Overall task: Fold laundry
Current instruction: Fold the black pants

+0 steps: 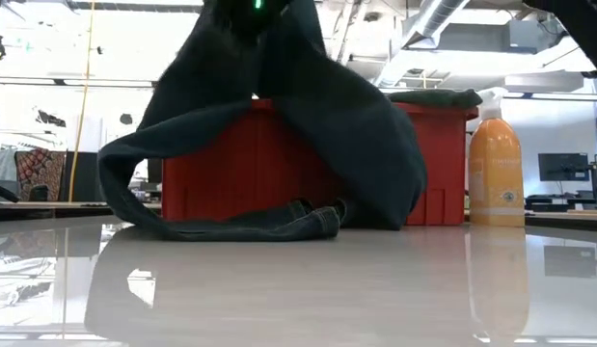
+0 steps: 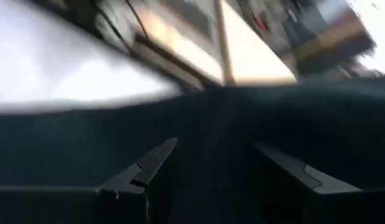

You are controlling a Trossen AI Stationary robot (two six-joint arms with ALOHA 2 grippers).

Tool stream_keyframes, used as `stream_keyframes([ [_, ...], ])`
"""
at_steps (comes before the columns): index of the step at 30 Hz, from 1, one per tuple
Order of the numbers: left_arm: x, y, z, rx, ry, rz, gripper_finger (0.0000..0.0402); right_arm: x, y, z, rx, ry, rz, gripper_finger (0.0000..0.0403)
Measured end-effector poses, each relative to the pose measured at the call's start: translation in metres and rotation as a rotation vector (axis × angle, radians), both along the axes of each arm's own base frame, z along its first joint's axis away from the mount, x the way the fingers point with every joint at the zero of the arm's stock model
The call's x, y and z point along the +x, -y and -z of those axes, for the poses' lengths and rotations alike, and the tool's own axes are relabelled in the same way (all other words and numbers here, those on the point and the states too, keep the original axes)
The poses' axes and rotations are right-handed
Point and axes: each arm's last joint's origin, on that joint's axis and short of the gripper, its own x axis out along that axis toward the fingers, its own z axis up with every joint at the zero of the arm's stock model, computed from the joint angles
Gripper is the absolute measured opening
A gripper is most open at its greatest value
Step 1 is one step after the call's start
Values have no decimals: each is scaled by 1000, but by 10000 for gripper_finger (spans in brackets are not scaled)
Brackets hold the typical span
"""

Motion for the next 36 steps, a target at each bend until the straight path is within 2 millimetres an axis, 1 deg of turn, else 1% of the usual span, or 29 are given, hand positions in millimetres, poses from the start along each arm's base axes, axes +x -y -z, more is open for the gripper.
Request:
stream_keyframes([
  [2, 3, -1, 2, -15, 11, 5, 9, 3, 7, 11, -44, -26, 95, 221],
  [4, 4, 0, 2, -26, 24, 4, 9, 4, 10, 23, -76, -83, 148, 218],
  [5, 5, 0, 3, -32, 27, -2, 9, 4, 12, 25, -77, -92, 160, 214],
  [7, 5, 0, 4, -39, 20, -3, 9, 3, 14, 28, -66, -108, 181, 197],
  [9, 6, 1, 5, -47, 12, -9, 9, 2, 13, 29, -45, -107, 186, 161],
  [10, 6, 1, 5, -53, 14, -23, 9, 1, 13, 27, -33, -97, 185, 138],
  [12, 5, 1, 5, -61, 13, -46, 9, -1, 10, 22, 4, -96, 131, 77],
  [13, 5, 1, 6, -64, 10, -56, 9, -2, 9, 17, 30, -83, 100, 46],
  [14, 5, 1, 6, -67, 8, -68, 9, -6, 7, 10, 63, -70, 67, 26],
  [15, 5, 1, 6, -70, 10, -79, 9, -9, 6, 2, 101, -51, 33, 20],
  [17, 4, 1, 6, -76, 14, -97, 9, -18, 7, -19, 180, 22, 9, 23],
  [19, 3, 1, 6, -82, 12, -110, 9, -32, 6, -38, 253, 49, 9, 24],
  [21, 3, 3, 5, -83, 13, -110, 9, -52, 6, -57, 305, 32, 21, 19],
  [25, 0, 9, 3, -70, -1, -91, 9, -108, 4, -92, 413, -91, 25, 19],
  [27, 0, 11, 2, -67, 4, -81, 9, -138, 4, -102, 484, -189, 20, 19],
  [29, 0, 14, 1, -69, 18, -67, 9, -164, 5, -103, 567, -270, 43, 19],
  [31, 2, 18, 1, -62, 18, -33, 9, -184, 9, -99, 647, -307, 100, 31],
  [36, 7, 29, 1, -37, -17, 26, 9, -215, 13, -81, 737, -280, 199, 96],
])
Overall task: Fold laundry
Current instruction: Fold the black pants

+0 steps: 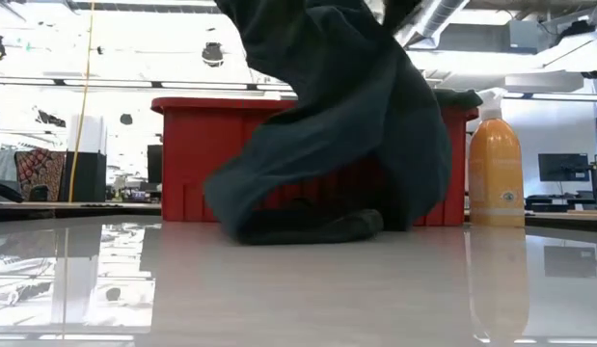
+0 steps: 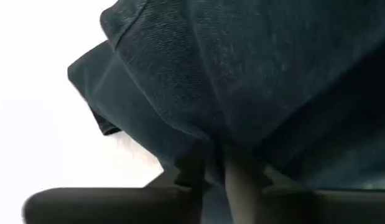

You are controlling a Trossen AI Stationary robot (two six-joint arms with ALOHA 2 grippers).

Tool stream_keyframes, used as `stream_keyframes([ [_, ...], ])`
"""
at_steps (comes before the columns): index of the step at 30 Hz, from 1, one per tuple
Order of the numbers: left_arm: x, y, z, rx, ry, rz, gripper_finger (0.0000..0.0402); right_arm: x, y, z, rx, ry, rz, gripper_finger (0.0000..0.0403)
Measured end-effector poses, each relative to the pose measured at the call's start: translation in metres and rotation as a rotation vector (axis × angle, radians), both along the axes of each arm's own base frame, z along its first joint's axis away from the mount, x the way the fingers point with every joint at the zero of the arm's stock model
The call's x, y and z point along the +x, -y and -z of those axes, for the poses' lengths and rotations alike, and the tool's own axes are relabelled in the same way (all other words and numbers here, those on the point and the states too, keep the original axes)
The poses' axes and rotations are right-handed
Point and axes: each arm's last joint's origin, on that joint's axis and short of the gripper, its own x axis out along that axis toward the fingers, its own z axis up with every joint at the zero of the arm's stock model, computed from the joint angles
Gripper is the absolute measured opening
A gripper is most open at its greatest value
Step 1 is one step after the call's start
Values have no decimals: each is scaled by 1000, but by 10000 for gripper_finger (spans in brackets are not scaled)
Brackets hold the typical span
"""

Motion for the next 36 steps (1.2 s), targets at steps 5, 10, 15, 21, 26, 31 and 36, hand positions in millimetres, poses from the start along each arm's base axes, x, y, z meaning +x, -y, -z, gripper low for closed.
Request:
stream_keyframes([
  [5, 3, 9, -1, 51, -70, 9, 9, -28, -9, 15, 65, -14, 72, 154],
  [10, 0, 21, -5, 72, -28, 138, 9, -47, -23, 5, 122, 212, 107, 180],
  [15, 3, 39, -8, 119, -4, 356, 9, -39, -46, -28, 131, 805, -9, 179],
  [21, 13, 54, -6, 180, -52, 479, 9, -8, -79, -46, -126, 1181, -192, 167],
  [26, 23, 46, 1, 145, -89, 397, 9, 38, -83, -24, -377, 1108, -222, 160],
  [31, 30, 28, 10, 144, -214, 206, 9, 76, -77, -31, -434, 1049, -155, 150],
  [36, 39, 9, 18, 109, -277, 54, 9, 114, -67, -34, -538, 866, 6, 120],
])
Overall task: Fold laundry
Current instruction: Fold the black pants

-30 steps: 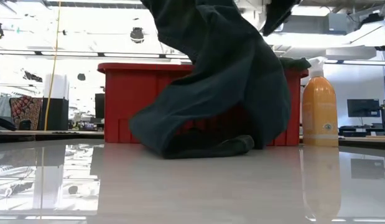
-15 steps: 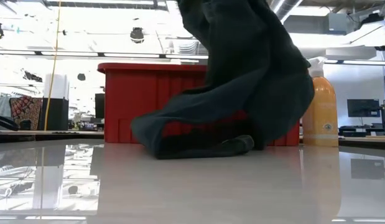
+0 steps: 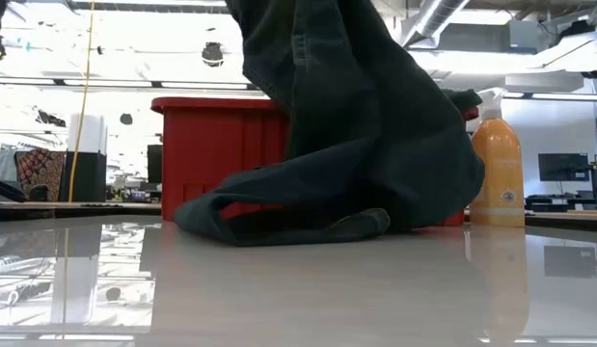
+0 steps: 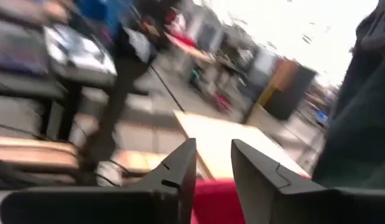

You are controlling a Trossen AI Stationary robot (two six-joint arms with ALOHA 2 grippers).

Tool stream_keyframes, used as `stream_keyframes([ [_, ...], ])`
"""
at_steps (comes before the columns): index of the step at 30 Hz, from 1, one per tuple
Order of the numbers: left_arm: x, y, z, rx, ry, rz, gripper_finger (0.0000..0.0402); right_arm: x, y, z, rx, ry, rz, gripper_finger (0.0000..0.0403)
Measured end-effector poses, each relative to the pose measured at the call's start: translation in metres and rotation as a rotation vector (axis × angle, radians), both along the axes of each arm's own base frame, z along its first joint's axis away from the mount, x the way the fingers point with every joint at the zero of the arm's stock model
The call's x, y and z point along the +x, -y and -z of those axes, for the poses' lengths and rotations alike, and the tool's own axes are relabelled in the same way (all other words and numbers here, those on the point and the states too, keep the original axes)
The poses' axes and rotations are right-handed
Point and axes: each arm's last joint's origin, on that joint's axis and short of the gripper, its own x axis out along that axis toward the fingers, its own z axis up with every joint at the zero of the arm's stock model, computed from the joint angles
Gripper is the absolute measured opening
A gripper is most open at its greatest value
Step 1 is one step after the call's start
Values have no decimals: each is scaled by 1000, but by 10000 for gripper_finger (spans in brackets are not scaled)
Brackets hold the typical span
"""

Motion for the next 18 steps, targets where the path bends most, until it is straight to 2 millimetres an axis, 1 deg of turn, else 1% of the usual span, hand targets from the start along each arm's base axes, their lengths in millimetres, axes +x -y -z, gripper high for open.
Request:
stream_keyframes([
  [4, 4, -3, 3, -6, -2, -1, 9, 33, 14, 9, 13, -112, 65, 91],
  [6, 5, -1, 3, -5, -2, 11, 9, 47, 22, 21, 43, -191, 94, 76],
  [9, 6, 2, 2, 6, -12, 12, 9, 59, 29, 37, 119, -303, 133, 55],
  [12, 4, 3, 1, 16, -19, -6, 9, 59, 31, 42, 177, -360, 158, 34],
  [14, 1, 5, -1, 18, -6, -10, 9, 57, 30, 44, 214, -379, 143, 23],
  [18, -9, 7, -7, 21, 15, -13, 9, 48, 26, 57, 315, -507, 144, 17],
])
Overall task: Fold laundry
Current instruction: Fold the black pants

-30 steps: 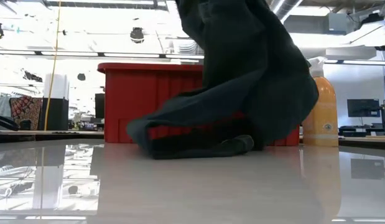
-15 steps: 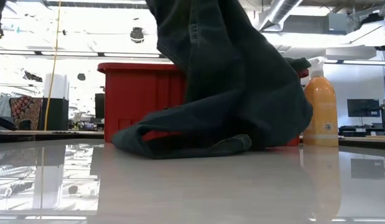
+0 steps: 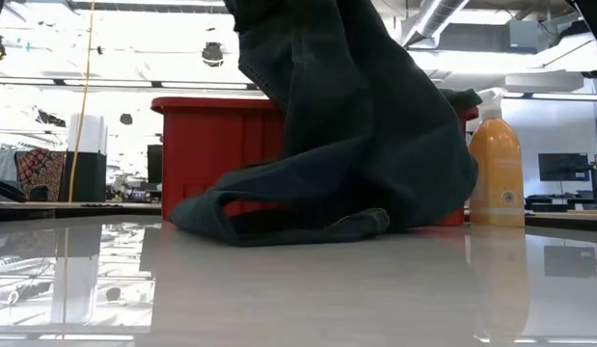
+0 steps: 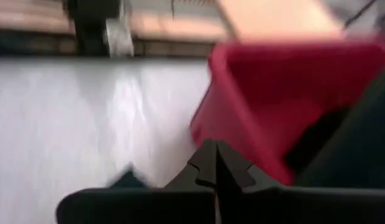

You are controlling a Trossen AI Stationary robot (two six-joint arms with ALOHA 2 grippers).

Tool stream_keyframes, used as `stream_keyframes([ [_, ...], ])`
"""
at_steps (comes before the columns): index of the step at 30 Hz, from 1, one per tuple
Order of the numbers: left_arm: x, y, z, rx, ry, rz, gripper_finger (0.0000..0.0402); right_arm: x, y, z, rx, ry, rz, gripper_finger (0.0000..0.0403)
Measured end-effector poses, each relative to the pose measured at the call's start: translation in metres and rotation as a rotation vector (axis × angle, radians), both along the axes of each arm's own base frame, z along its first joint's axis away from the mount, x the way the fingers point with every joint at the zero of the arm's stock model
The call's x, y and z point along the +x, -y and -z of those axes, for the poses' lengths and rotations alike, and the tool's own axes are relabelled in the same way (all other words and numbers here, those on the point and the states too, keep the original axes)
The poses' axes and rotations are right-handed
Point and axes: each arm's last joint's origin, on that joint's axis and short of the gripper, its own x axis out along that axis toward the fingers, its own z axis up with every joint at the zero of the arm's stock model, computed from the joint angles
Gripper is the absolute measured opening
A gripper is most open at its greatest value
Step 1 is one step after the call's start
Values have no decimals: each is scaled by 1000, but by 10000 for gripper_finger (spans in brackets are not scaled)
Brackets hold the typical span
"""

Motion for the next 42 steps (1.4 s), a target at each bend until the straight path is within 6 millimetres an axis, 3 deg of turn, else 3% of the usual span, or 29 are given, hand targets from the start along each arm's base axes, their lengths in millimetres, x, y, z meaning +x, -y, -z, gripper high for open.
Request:
stream_keyframes([
  [5, -9, 2, -6, 6, 44, 6, 9, -16, 2, 15, 55, -173, 86, 31],
  [11, -22, 6, -12, 2, 71, 6, 9, -35, 8, 33, 14, -302, 168, 17],
  [18, -36, 15, -22, 41, 112, 59, 9, -91, 13, 11, -67, -157, 344, 28],
  [26, -58, 58, -46, 113, 384, 676, 9, -140, 24, -47, -236, 285, 613, 21],
  [30, -64, 74, -50, 100, 435, 938, 9, -135, 26, -68, -190, 403, 548, 28],
  [36, -70, 98, -52, 96, 438, 1235, 9, -104, 23, -72, -244, 444, 370, 21],
  [42, -71, 116, -51, 41, 444, 1430, 9, -111, 39, -120, -434, 693, 435, 25],
])
